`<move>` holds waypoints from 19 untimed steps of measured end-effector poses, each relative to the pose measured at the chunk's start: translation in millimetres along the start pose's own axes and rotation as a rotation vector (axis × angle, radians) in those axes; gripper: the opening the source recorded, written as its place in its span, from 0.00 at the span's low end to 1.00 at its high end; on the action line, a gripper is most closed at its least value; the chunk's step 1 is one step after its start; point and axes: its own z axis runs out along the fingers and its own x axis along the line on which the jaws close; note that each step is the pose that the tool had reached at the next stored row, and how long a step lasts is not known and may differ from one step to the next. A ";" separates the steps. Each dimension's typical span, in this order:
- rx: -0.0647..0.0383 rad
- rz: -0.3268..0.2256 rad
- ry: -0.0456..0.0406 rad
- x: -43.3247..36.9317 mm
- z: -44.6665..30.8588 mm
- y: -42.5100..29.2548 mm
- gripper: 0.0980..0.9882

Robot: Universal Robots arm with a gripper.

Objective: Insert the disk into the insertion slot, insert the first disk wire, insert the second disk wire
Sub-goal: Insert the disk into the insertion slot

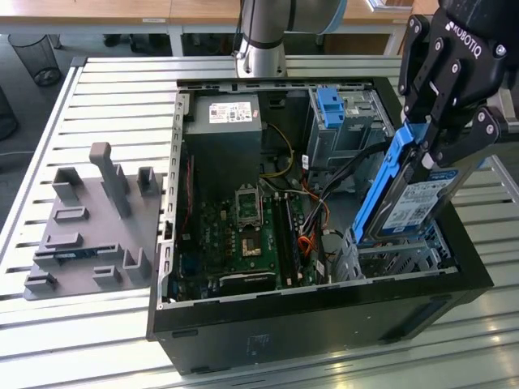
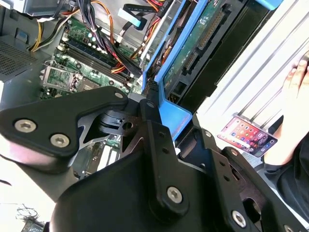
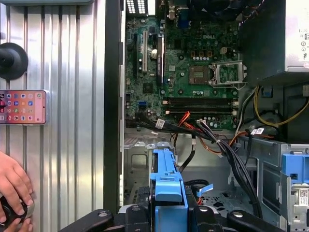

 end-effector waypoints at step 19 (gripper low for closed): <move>0.000 0.000 -0.0001 -1.6 12.7 0.2 0.30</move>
